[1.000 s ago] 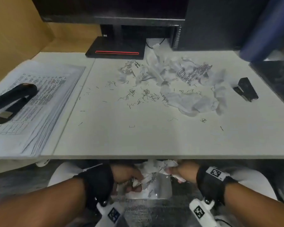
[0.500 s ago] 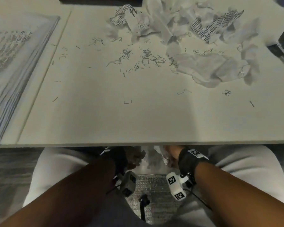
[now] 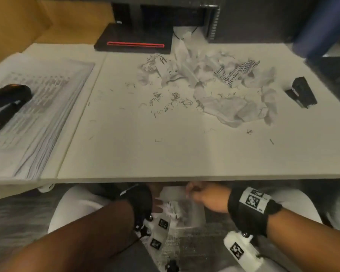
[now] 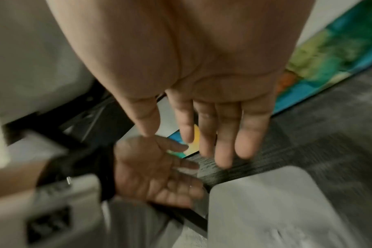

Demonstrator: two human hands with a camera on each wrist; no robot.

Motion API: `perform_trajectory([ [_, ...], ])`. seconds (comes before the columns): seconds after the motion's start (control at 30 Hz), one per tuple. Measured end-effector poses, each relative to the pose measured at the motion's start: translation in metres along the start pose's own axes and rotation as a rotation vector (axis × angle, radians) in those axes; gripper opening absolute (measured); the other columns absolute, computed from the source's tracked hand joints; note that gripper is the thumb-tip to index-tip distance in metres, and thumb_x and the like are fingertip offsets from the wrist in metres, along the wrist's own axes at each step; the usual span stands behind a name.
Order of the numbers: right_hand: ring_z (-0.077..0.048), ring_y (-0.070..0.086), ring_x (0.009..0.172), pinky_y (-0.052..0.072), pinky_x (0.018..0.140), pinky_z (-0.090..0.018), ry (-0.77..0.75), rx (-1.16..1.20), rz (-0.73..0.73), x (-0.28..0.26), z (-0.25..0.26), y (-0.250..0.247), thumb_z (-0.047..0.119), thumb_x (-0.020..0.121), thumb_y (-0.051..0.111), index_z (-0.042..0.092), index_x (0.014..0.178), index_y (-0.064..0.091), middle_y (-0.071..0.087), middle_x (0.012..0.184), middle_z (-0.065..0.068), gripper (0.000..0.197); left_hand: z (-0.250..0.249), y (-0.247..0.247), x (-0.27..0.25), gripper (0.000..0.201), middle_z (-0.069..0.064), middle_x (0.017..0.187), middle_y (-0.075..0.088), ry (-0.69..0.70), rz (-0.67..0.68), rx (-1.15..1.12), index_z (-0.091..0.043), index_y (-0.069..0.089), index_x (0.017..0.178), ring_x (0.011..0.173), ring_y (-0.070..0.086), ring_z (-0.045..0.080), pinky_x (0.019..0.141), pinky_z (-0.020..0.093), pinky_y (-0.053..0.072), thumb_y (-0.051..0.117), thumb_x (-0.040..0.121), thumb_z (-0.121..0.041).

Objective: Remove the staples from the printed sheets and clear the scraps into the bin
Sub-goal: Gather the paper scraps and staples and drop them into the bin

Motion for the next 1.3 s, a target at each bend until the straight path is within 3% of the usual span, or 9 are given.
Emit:
perform_trajectory([
  [0.17, -0.015, 0.061, 0.108, 0.027, 0.064, 0.008, -0.079, -0.434, 0.309, -0.08, 0.029, -0.022, 0.019, 0.1, 0.052, 0.014, 0.126, 0.063, 0.065, 0.123, -0.004, 0.029, -0.047, 0.082, -0.174, 0.018, 0.006, 0.087, 0.067, 0.059, 0.39, 0.386, -0.009, 0.069, 0.096, 0.078, 0.067, 0.023, 0.066, 0.031, 0.054, 0.067, 0.086, -0.022],
  [0.3, -0.008, 0.059, 0.075, 0.046, 0.075, -0.02, -0.223, -0.355, 0.229, -0.154, 0.072, -0.09, 0.039, 0.089, 0.062, 0.023, 0.089, 0.066, 0.066, 0.084, 0.0, 0.016, -0.131, 0.071, -0.286, 0.023, -0.003, 0.098, 0.071, 0.358, 0.54, 0.828, -0.018, 0.068, 0.11, 0.079, 0.067, 0.005, 0.068, 0.016, 0.051, 0.064, 0.09, -0.028],
  [0.37, -0.016, 0.049, 0.061, 0.042, 0.063, -0.033, -0.274, -0.228, 0.003, -0.168, 0.079, -0.137, 0.039, 0.087, 0.067, 0.018, 0.076, 0.059, 0.056, 0.065, -0.002, 0.025, -0.183, 0.056, -0.316, 0.022, -0.005, 0.095, 0.073, 0.574, 0.332, 0.928, -0.017, 0.069, 0.109, 0.08, 0.07, 0.008, 0.07, 0.022, 0.053, 0.066, 0.091, -0.031],
  [0.47, -0.016, 0.054, 0.059, 0.046, 0.059, -0.031, -0.289, -0.243, -0.442, -0.16, 0.08, -0.211, 0.033, 0.088, 0.071, 0.014, 0.078, 0.061, 0.061, 0.064, 0.0, 0.024, -0.259, 0.03, -0.318, 0.024, -0.011, 0.109, 0.069, 0.867, -0.267, 1.235, -0.03, 0.068, 0.117, 0.096, 0.066, 0.01, 0.079, 0.024, 0.051, 0.063, 0.096, -0.039],
  [0.57, -0.019, 0.064, 0.071, 0.052, 0.066, -0.032, -0.162, -0.344, -0.746, -0.135, 0.079, -0.266, 0.036, 0.086, 0.071, 0.019, 0.09, 0.065, 0.07, 0.084, 0.001, 0.018, -0.309, 0.003, -0.285, 0.043, -0.004, 0.134, 0.061, 0.817, -0.59, 1.353, -0.031, 0.06, 0.133, 0.115, 0.059, 0.016, 0.097, 0.03, 0.049, 0.062, 0.093, -0.048],
  [0.7, -0.02, 0.063, 0.095, 0.052, 0.085, -0.03, -0.004, -0.53, -0.794, -0.095, 0.081, -0.299, 0.044, 0.081, 0.07, 0.03, 0.105, 0.057, 0.065, 0.116, 0.0, 0.031, -0.333, -0.005, -0.242, 0.075, 0.006, 0.159, 0.036, 0.565, -0.69, 1.493, -0.031, 0.035, 0.155, 0.135, 0.049, 0.031, 0.112, 0.044, 0.041, 0.054, 0.091, -0.065],
  [0.87, -0.024, 0.056, 0.109, 0.049, 0.092, -0.034, 0.019, -0.668, -0.735, -0.06, 0.105, -0.308, 0.058, 0.068, 0.072, 0.037, 0.128, 0.05, 0.051, 0.126, -0.002, 0.067, -0.346, 0.023, -0.217, 0.094, 0.006, 0.171, 0.003, 0.532, -0.613, 1.537, -0.053, 0.0, 0.156, 0.143, 0.041, 0.039, 0.118, 0.053, 0.032, 0.038, 0.078, -0.089],
  [1.03, -0.029, 0.053, 0.122, 0.048, 0.096, -0.038, -0.034, -0.711, -0.692, -0.025, 0.142, -0.311, 0.052, 0.081, 0.064, 0.04, 0.133, 0.05, 0.049, 0.131, -0.003, 0.055, -0.343, 0.054, -0.217, 0.062, 0.002, 0.159, 0.039, 0.619, -0.521, 1.682, -0.039, 0.043, 0.151, 0.141, 0.044, 0.031, 0.114, 0.045, 0.036, 0.048, 0.094, -0.064],
  [1.3, -0.018, 0.069, 0.082, 0.057, 0.07, -0.026, -0.032, -0.673, -0.566, 0.01, 0.166, -0.297, 0.034, 0.073, 0.08, 0.027, 0.097, 0.069, 0.071, 0.093, 0.005, 0.028, -0.332, 0.036, -0.219, 0.031, 0.003, 0.116, 0.062, 0.641, -0.58, 1.66, -0.022, 0.067, 0.115, 0.104, 0.062, 0.025, 0.093, 0.037, 0.053, 0.062, 0.093, -0.043],
])
Point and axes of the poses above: each hand's wrist, its own x-axis towards the middle knuckle, its own y-axis out of the palm, z = x × y, the point moved 3 cm from there along x, towards the middle knuckle
